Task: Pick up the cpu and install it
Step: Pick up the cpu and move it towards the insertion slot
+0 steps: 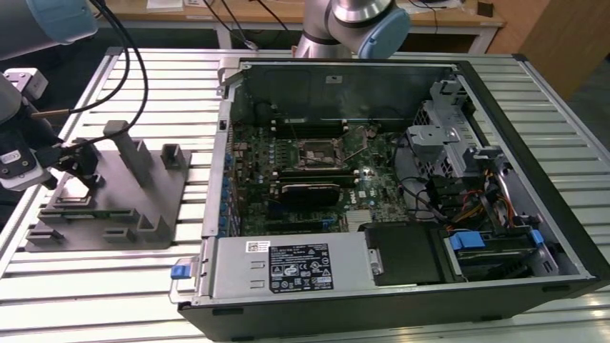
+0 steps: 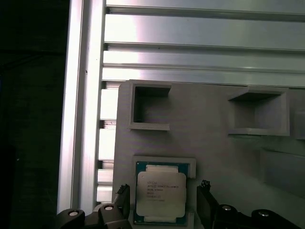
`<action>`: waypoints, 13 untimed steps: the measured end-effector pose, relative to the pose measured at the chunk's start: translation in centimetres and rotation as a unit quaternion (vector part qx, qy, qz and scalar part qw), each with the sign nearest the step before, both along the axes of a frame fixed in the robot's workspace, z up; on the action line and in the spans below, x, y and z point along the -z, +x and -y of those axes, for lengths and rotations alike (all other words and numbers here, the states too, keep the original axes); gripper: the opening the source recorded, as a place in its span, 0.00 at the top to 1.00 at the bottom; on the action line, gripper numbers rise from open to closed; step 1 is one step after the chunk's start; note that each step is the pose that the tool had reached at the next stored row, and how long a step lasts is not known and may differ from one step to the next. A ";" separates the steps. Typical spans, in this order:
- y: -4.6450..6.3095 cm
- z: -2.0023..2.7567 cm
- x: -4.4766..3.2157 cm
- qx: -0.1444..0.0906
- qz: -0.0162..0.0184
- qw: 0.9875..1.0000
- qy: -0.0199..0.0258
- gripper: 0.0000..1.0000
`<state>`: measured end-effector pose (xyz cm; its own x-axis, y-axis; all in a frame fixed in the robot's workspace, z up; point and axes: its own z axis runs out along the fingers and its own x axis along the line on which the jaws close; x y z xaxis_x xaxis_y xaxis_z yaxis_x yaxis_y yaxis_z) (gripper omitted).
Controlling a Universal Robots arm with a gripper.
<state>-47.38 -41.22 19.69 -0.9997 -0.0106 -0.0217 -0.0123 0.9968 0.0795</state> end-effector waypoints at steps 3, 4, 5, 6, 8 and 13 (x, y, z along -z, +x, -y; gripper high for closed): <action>0.0 0.00 0.00 0.000 0.000 1.000 0.000 0.34; 0.0 0.00 0.01 0.000 0.000 1.000 0.000 0.34; 0.0 0.00 0.01 0.000 0.000 1.000 0.000 0.34; 0.0 0.00 0.01 0.000 0.000 1.000 0.000 0.34; 0.0 0.00 0.03 0.000 -0.004 1.000 0.000 0.34; 0.0 0.00 0.01 0.000 -0.012 1.000 0.000 0.34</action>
